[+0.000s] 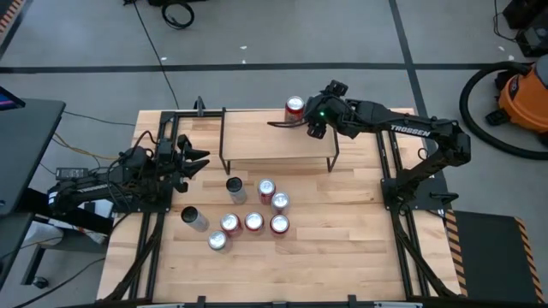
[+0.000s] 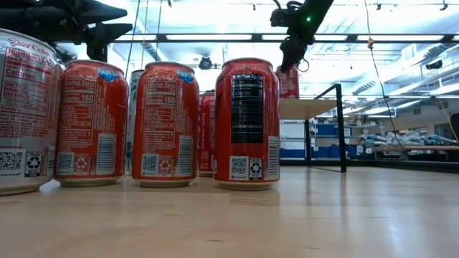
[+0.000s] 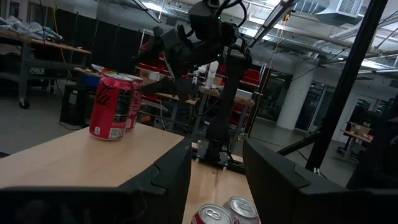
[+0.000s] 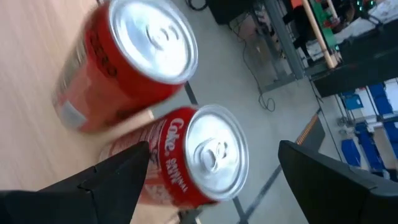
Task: Place canned beverage on shelf
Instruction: Adjust the red soda cans
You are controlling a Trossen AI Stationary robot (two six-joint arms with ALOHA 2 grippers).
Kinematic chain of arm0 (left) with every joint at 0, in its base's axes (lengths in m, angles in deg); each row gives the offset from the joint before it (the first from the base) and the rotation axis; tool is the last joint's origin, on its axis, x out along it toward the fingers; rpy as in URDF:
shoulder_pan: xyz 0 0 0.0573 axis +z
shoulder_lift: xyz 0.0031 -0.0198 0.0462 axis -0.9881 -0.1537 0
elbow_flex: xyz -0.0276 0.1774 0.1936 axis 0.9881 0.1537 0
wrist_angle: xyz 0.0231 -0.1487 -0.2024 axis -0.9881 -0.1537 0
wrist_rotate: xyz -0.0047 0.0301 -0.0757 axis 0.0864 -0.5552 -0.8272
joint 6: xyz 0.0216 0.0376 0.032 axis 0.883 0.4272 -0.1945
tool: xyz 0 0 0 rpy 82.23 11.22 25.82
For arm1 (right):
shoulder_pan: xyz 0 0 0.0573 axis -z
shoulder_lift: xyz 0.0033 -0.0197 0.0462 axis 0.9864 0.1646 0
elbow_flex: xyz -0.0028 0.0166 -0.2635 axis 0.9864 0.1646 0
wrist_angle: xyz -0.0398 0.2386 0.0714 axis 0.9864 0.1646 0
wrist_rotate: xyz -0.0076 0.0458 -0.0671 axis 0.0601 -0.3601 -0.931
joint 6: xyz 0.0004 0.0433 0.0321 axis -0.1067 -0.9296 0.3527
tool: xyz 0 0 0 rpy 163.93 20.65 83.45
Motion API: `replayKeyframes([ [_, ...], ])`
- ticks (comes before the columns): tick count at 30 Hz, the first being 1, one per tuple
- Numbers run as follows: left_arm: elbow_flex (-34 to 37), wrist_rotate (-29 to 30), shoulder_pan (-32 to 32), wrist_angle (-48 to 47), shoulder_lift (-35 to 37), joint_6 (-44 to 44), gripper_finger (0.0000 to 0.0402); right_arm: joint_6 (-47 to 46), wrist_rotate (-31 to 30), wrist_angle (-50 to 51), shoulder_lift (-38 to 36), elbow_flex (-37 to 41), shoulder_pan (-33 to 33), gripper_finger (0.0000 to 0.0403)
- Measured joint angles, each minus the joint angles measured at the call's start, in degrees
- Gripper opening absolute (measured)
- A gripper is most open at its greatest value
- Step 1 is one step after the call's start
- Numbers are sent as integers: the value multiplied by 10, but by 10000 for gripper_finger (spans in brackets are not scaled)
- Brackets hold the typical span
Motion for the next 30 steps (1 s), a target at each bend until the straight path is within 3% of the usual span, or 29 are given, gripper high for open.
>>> replayKeyframes([
  [14, 0, 0, 0, 0, 0, -5, 156, -22, -14, 44, 0, 0, -9, 368],
  [24, 0, 0, 0, 0, 0, -5, 156, -21, 57, -3, 0, 0, -4, 368],
  [30, 0, 0, 0, 0, 0, -5, 156, -28, 61, 15, 0, 0, -1, 368],
])
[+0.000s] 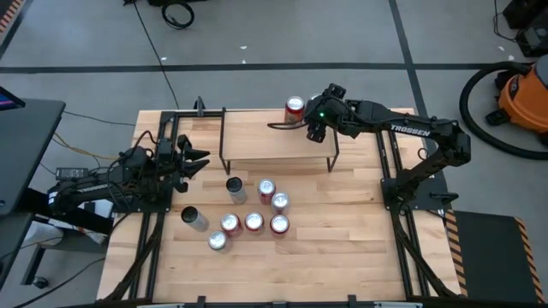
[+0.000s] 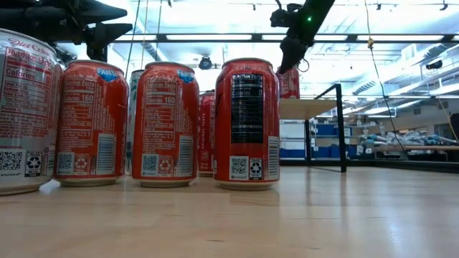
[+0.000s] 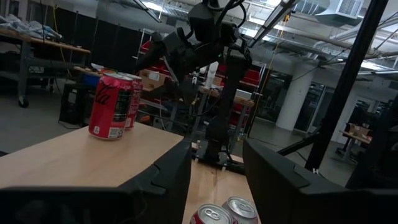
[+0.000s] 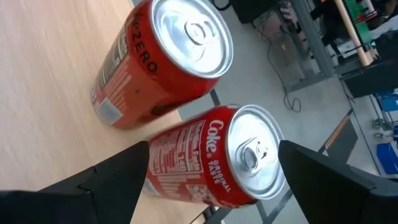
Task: Place canned beverage on shelf
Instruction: Adjust the red soda cans
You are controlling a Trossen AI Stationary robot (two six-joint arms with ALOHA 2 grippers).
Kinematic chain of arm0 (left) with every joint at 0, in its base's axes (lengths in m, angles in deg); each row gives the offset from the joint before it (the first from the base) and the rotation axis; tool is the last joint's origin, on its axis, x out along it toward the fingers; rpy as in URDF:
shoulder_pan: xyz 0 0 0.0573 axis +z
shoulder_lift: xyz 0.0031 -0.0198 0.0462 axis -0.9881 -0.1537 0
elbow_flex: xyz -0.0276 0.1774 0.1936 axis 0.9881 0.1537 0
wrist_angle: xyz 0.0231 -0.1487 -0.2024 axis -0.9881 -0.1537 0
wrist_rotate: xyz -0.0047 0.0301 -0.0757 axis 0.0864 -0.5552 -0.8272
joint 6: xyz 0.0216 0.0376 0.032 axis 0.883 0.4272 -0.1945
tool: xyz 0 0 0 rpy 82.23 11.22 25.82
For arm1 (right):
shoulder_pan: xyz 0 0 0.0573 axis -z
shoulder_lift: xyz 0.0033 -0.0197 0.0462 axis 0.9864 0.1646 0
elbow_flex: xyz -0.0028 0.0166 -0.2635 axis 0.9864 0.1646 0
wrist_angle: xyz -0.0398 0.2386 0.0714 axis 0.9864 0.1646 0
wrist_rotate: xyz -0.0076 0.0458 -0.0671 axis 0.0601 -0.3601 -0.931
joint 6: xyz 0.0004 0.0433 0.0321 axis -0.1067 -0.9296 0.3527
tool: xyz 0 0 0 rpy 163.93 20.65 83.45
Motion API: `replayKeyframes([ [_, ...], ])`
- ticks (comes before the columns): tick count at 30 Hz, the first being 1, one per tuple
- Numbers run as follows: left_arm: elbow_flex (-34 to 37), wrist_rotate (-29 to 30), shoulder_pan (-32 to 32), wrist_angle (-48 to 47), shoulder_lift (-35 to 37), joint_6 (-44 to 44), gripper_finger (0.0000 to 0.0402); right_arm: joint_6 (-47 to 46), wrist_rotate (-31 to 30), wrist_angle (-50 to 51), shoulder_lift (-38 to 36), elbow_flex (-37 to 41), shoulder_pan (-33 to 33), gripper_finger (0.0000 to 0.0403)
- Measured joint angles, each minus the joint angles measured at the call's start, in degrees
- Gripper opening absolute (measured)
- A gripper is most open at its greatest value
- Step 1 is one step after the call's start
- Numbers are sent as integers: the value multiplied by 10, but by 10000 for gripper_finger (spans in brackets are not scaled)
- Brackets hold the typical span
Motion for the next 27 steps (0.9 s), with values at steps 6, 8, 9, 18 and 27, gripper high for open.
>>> replayKeyframes([
  [6, 0, 0, 0, 0, 0, -1, 156, 1, 13, 22, 0, 0, -13, 364],
  [8, 0, 0, 0, 0, 0, -1, 156, -1, 13, 36, 0, 0, -14, 364],
  [9, 0, 0, 0, 0, 0, -1, 156, -4, 12, 42, 0, 0, -15, 364],
  [18, 0, 0, 0, 0, 0, -1, 156, -4, 9, 51, -1, 0, -15, 363],
  [27, 0, 0, 0, 0, 0, -1, 156, 32, 22, -43, -1, 0, -42, 363],
])
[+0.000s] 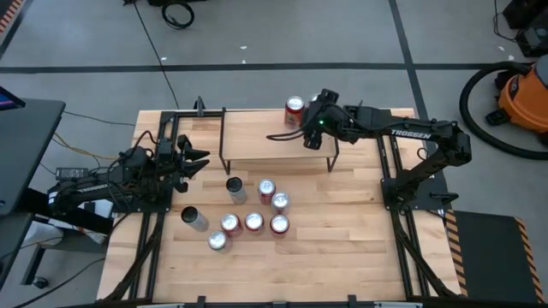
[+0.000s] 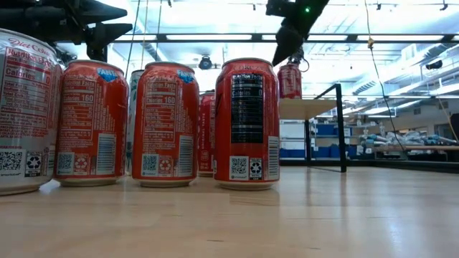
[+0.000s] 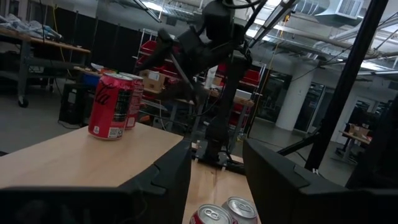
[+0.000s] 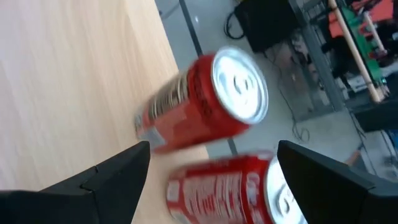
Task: Place canned beverage on shelf
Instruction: Adjust the red soda cans
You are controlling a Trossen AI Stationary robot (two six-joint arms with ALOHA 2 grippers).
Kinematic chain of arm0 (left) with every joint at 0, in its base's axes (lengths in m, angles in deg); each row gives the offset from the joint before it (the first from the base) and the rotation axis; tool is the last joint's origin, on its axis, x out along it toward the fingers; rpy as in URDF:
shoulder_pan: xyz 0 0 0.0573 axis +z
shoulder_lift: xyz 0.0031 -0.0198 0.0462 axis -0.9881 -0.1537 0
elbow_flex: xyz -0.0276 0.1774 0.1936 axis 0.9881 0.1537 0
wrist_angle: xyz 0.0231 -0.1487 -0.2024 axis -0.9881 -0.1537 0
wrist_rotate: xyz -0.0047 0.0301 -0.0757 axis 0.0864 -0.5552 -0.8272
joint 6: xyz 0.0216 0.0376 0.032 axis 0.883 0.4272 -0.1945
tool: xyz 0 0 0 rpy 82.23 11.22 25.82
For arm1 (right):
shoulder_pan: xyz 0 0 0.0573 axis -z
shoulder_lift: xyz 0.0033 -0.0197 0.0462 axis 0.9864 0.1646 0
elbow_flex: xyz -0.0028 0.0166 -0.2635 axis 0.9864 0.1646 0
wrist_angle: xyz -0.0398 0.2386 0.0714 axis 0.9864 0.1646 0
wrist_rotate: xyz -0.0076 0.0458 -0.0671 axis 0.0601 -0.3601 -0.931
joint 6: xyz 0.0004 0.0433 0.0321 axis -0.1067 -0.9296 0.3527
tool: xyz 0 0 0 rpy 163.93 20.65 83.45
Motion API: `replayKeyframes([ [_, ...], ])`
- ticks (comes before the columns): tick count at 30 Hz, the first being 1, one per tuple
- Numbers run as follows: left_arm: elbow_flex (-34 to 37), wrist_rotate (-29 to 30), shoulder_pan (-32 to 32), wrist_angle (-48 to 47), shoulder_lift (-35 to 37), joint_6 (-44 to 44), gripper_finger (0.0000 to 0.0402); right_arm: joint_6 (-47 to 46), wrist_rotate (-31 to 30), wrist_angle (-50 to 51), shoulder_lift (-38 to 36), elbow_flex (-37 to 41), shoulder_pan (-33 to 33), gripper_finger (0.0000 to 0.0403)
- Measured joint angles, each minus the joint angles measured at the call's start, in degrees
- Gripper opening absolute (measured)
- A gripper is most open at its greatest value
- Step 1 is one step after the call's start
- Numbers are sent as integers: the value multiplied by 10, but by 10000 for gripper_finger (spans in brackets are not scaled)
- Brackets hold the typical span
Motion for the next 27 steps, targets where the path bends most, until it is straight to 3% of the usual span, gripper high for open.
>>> replayKeyframes([
  [11, 0, 0, 0, 5, 0, 0, 156, 30, -2, -108, 15, -1, -26, 363],
  [16, 0, 0, 0, 3, 0, 0, 156, 80, -69, -116, 72, -16, -61, 363],
  [23, 0, 0, 0, 0, 0, 1, 156, 133, -124, -111, 118, -42, -61, 363],
  [27, 0, 0, 0, -1, 0, 1, 156, 138, -128, -105, 124, -42, -55, 363],
])
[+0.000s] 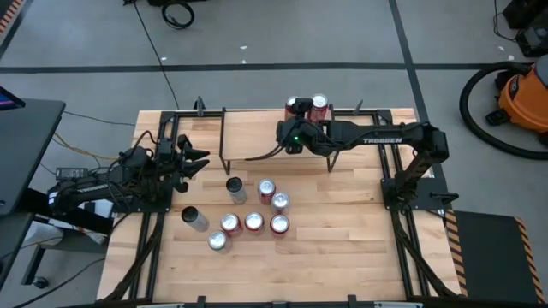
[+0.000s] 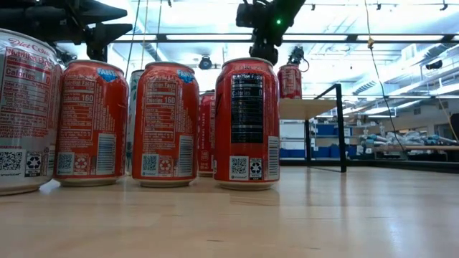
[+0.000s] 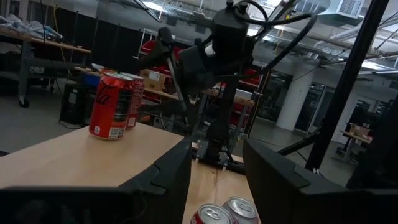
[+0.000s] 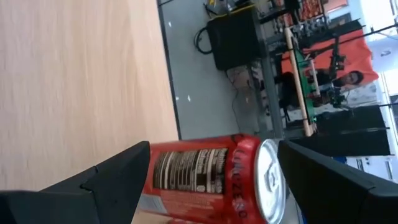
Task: Place canned beverage on shelf
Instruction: Adjust the red soda cans
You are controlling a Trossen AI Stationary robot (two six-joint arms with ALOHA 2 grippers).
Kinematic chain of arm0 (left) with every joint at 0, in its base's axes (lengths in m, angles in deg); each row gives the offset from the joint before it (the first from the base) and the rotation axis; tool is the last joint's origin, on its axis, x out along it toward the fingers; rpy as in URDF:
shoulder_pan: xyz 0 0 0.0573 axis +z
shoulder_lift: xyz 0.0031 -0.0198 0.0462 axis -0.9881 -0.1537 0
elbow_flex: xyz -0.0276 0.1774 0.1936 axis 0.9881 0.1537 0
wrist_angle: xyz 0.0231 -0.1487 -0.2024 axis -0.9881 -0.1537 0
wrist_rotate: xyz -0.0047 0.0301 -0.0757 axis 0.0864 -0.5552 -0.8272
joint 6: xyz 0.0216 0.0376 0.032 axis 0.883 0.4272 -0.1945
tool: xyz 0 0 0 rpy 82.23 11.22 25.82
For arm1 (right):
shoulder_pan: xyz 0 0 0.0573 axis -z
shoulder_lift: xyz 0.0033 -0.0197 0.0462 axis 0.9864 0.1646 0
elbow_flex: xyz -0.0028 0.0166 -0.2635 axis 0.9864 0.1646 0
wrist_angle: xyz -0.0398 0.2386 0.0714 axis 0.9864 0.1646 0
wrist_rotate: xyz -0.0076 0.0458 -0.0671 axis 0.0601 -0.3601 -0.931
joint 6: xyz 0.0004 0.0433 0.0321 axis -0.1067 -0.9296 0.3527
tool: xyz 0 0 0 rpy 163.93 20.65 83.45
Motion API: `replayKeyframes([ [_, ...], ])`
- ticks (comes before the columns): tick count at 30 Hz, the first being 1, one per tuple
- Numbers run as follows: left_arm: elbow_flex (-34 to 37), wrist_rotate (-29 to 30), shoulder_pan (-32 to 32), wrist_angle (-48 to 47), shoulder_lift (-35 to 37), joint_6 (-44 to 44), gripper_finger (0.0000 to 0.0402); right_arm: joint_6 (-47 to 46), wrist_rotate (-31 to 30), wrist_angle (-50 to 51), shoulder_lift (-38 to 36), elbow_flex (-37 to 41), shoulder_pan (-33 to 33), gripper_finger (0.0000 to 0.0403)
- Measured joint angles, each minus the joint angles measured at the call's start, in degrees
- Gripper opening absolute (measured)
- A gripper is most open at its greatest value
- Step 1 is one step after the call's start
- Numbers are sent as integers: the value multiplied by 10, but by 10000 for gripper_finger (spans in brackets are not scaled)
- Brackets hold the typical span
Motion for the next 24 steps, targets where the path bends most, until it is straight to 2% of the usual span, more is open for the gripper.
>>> replayKeyframes([
  [24, 0, 0, 0, -1, 0, 0, 156, -21, 25, 37, 0, -1, 58, 363],
])
